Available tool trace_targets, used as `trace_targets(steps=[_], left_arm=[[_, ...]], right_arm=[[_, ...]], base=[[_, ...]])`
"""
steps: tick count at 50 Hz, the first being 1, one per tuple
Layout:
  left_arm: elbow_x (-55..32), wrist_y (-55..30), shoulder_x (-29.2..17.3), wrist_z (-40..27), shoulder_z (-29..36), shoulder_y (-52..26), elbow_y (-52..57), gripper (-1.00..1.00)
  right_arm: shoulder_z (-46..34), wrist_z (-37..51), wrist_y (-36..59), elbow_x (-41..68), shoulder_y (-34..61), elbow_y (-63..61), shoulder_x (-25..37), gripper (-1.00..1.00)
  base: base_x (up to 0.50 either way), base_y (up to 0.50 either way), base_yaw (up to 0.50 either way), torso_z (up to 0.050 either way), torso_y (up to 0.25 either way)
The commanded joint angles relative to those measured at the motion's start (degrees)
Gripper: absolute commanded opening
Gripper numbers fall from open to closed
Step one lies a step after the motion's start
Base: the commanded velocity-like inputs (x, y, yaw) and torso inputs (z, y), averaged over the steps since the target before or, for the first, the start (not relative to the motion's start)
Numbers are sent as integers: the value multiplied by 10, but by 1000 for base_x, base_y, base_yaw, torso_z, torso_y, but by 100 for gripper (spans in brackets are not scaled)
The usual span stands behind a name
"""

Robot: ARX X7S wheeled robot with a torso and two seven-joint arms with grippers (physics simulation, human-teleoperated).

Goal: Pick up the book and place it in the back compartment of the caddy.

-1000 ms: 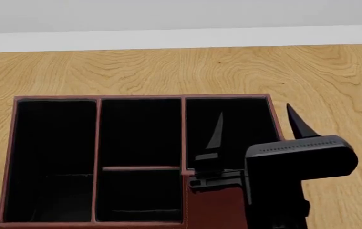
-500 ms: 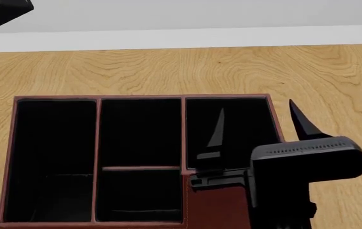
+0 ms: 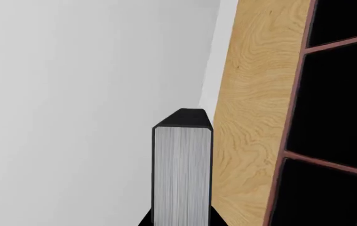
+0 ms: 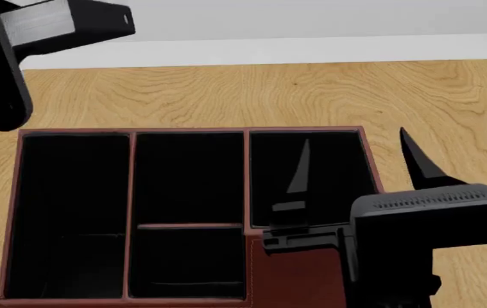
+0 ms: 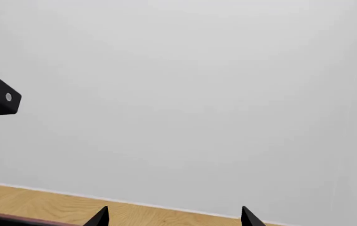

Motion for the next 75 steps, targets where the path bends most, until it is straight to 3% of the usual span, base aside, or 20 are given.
trace_targets(steps=[1,20,34,44,59,67,75], left_arm=[[8,-48,-1,6,-10,-20,100,-100],[-47,-154,11,44,-26,-11,216,-100],[-80,-247,39,95,17,-39,269,-100],[-125,-315,73,145,18,-63,255,-100],[-137,-332,106,177,3,-140,214,-100],[-134,-353,121,199,83,-206,204,-100],[-124,-373,161,195,108,-248,171,-100]], right_arm=[[13,3,-4,7,-12,-16,9,100],[64,21,-6,23,-56,-65,34,100],[82,19,-30,32,-81,-78,38,100],[73,14,-35,33,-75,-72,36,100],[73,17,-33,38,-77,-80,36,100],[79,18,-36,44,-83,-88,39,100],[93,16,-47,55,-94,-98,41,100]], base=[[0,0,0,0,0],[0,0,0,0,2],[0,0,0,0,1],[0,0,0,0,1],[0,0,0,0,1],[0,0,0,0,1],[0,0,0,0,1]])
